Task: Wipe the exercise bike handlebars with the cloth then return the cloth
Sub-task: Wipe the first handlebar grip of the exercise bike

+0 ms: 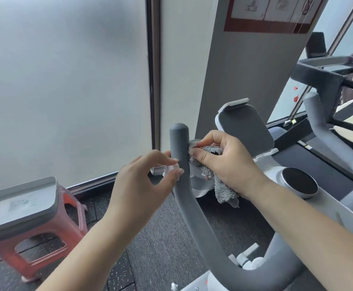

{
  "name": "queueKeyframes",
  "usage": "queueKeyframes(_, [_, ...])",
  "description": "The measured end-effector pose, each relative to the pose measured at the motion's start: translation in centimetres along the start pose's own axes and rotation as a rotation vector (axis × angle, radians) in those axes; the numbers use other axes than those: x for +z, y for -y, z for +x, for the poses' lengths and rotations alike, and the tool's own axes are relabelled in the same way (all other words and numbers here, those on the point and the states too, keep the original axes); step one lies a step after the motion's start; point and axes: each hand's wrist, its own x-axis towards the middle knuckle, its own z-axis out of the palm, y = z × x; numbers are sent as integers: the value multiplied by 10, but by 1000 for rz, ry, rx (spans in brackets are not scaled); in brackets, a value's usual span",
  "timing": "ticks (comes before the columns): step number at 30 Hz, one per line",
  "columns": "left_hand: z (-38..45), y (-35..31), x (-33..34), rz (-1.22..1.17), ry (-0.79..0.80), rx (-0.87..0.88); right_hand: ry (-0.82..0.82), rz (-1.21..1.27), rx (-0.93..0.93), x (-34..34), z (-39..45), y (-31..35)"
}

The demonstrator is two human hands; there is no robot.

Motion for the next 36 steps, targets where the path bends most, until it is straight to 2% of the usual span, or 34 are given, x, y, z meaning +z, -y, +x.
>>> queueKeyframes(4, [-1, -1, -1, 4, 6, -1, -75, -3, -35, -2, -16, 2])
queueKeyframes(7, [-2, -2, -2, 5, 10, 6, -208, -28, 16, -6, -30, -5])
queueKeyframes(9, [-3, -2, -1, 4, 9, 7, -228, -40, 60, -5, -36, -11])
queueKeyframes(17, [-5, -3, 0, 22, 1, 22, -188, -112, 18, 11, -28, -5])
queueKeyframes(22, [-5, -2, 0, 48, -10, 34, 22, -123, 139, 4, -49, -12])
queueKeyframes(23, [-5, -2, 1, 46, -9, 32, 22, -141, 166, 3, -51, -16])
queueKeyframes(26, [-6, -3, 1, 37, 5, 29, -149, -109, 192, 1, -49, -22])
queueKeyframes(28, [-7, -2, 0, 33, 6, 31, -203, -49, 191, 6, -47, -20])
queueKeyframes(31, [-8, -3, 0, 32, 3, 40, -121, -27, 186, 14, -45, -22])
queueKeyframes(36, [-12, -2, 3, 15, 17, 43, 205, 63, 172, -1, -41, -28])
